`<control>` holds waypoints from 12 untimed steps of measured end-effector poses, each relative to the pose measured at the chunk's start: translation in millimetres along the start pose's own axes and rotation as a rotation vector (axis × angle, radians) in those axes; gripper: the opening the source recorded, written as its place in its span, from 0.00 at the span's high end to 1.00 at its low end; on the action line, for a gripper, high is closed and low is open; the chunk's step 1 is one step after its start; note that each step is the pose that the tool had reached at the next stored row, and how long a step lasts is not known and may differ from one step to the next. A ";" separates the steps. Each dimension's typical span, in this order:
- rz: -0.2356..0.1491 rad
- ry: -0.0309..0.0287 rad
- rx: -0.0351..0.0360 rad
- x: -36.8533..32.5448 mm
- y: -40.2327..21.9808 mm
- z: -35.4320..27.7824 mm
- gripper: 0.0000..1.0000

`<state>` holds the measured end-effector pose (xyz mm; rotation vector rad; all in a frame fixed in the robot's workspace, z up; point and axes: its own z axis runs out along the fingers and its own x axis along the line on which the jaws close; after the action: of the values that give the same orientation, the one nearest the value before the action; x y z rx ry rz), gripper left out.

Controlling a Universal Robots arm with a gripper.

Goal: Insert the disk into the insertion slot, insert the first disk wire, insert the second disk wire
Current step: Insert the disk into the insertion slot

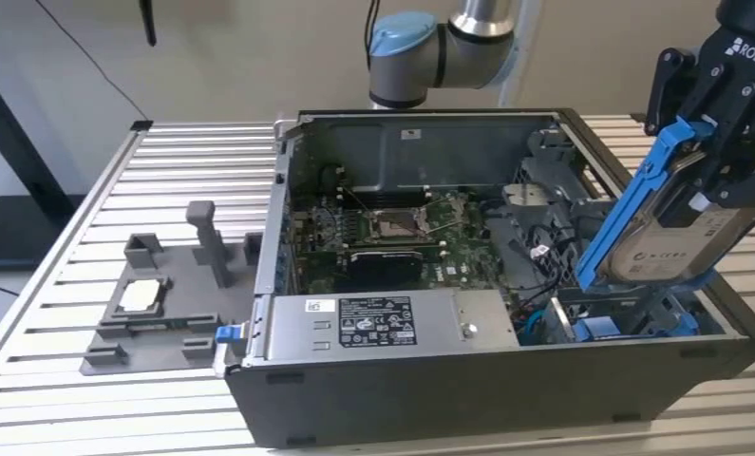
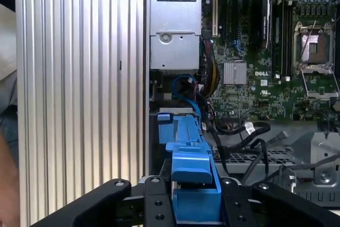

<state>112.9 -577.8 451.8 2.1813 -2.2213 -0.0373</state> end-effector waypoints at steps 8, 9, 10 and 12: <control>0.000 0.0000 0.0000 0.0 -0.1 4.1 0.67; 0.000 0.0000 0.0000 0.0 -0.2 4.6 0.67; 0.000 0.0000 0.0000 0.0 -0.2 5.1 0.67; 0.000 0.0001 0.0000 0.0 -0.2 6.1 0.67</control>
<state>112.9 -577.8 445.7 2.1812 -2.2212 -0.0373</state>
